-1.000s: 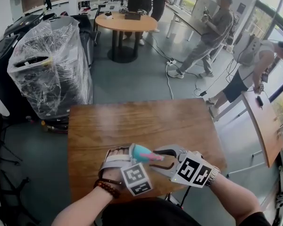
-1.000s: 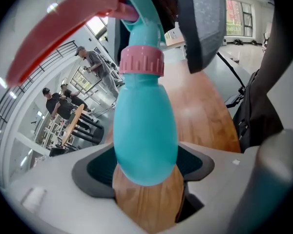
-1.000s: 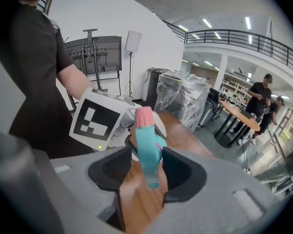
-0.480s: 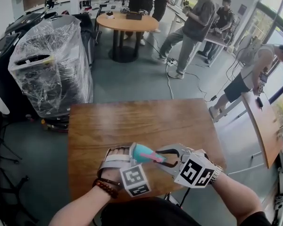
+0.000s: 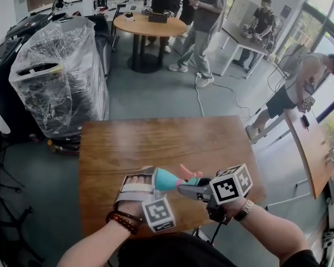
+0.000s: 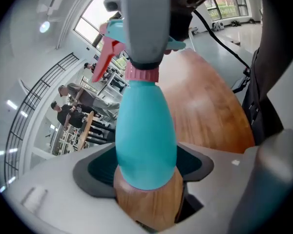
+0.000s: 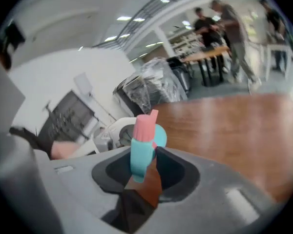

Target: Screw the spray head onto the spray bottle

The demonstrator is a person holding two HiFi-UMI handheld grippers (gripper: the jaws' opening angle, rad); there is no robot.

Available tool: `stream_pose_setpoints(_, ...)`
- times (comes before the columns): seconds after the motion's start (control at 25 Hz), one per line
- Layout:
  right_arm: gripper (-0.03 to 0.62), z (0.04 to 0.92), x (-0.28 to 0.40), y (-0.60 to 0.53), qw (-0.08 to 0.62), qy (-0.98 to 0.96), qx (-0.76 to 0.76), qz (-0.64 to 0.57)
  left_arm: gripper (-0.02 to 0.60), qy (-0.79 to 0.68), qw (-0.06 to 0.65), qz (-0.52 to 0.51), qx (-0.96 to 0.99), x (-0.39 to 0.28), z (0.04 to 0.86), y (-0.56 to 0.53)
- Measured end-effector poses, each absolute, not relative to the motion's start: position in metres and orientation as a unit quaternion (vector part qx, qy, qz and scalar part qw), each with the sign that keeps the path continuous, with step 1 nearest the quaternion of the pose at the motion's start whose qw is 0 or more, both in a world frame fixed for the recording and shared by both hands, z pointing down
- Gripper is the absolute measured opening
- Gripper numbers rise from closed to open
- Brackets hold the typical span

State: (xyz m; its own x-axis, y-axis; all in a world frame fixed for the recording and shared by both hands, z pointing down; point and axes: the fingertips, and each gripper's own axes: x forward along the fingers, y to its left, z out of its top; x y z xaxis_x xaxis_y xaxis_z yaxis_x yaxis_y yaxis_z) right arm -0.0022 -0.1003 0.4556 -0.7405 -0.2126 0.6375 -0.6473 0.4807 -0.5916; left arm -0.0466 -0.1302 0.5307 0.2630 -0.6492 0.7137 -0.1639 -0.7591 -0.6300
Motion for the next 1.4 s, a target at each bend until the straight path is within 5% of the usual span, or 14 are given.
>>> stream_pose_setpoints(0.08, 0.118, 0.461, 0.003, -0.1, 0.183, -0.767, 0.274, 0.551, 0.391, 0.27, 0.247, -0.549, -0.751, -0.05, 0.53, -0.133)
stream_pose_setpoints(0.24, 0.118, 0.464, 0.005, -0.093, 0.189, -0.759, 0.269, 0.562, 0.393, 0.261, 0.269, -0.551, -0.746, -0.05, 0.533, -0.13)
stream_pose_setpoints(0.6, 0.118, 0.463, 0.005, -0.084, 0.368, -0.834, 0.244, 0.331, 0.393, 0.251, 0.274, -0.542, -0.753, -0.04, 0.535, -0.123)
stream_pose_setpoints(0.92, 0.117, 0.461, 0.003, -0.083, 0.448, -0.848, 0.226, 0.17, 0.393, 0.231, 0.204, -0.538, -0.785, -0.036, 0.545, -0.114)
stream_pose_setpoints(1.4, 0.117, 0.458, 0.0, -0.074, 0.472, -0.864, 0.177, 0.012, 0.394, 0.176, 0.045, -0.509, -0.841, -0.029, 0.563, -0.092)
